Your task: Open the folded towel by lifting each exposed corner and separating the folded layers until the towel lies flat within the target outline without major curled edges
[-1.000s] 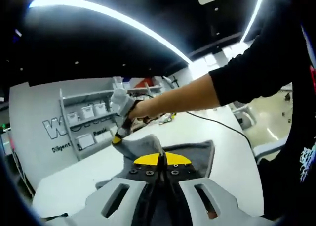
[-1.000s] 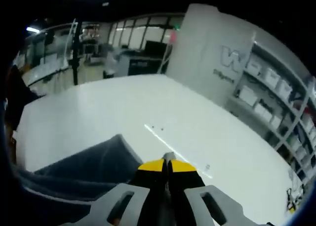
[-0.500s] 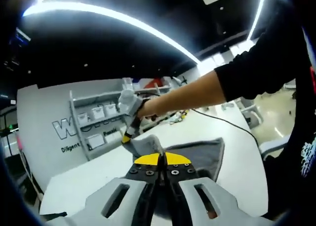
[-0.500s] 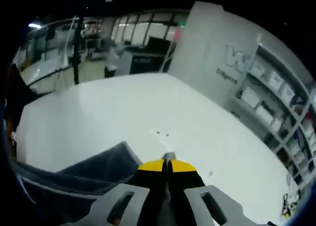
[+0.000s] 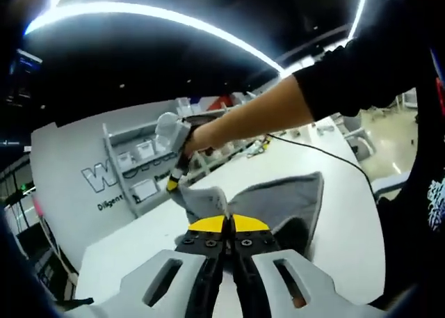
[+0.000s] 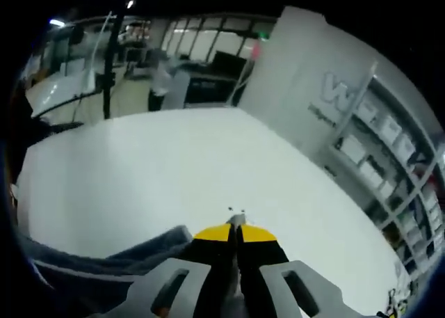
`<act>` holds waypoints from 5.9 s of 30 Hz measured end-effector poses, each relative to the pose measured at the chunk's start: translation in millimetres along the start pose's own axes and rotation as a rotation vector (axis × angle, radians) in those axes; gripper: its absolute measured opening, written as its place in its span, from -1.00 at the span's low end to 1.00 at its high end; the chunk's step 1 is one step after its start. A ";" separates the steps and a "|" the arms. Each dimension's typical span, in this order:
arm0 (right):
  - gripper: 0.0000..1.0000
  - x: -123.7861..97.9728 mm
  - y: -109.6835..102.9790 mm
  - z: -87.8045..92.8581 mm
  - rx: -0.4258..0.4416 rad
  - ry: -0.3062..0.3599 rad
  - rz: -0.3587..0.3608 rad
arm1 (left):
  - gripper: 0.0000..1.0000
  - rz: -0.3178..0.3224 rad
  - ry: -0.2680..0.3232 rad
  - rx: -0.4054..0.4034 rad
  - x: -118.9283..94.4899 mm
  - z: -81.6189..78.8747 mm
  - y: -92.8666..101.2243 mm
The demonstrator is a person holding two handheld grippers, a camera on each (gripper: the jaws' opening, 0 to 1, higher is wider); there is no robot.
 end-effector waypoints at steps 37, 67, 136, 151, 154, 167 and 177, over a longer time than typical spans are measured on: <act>-1.00 71.0 -82.1 -72.4 -0.320 -0.097 -0.035 | -0.97 -0.095 -0.047 0.112 -31.2 -8.5 -17.8; -1.00 142.5 -149.1 -131.3 -0.413 -0.059 -0.146 | -0.97 -0.235 -0.086 0.129 -76.5 -2.5 -57.4; -1.00 252.8 -312.1 -140.2 -0.391 0.008 -0.357 | -0.94 -0.387 -0.546 0.065 -202.9 53.2 -88.6; -0.83 239.9 -329.4 -140.3 -0.415 0.118 -0.408 | -0.80 -0.309 -0.445 0.186 -169.0 30.2 -73.5; -0.83 236.6 -328.5 -146.4 -0.352 0.131 -0.420 | -0.79 -0.267 -0.437 0.187 -156.2 31.6 -68.8; -0.68 192.6 -288.5 -149.5 0.157 0.316 -0.530 | -0.81 -0.264 -0.300 0.061 -143.3 40.2 -80.9; -0.31 139.3 -231.1 -122.0 0.161 0.419 -0.449 | -0.12 -0.405 -0.226 -0.003 -133.0 49.6 -105.7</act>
Point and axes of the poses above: the point that each gripper's makers call its tool centre point, and the gripper's own axes: x roughly forward along the fingers, y roughly to its right, z roughly out of its underside, the point moved 9 cm from there along -x, roughly backward along the fingers, and after that the axes turned 5 degrees about y, right-handed, at the moved point
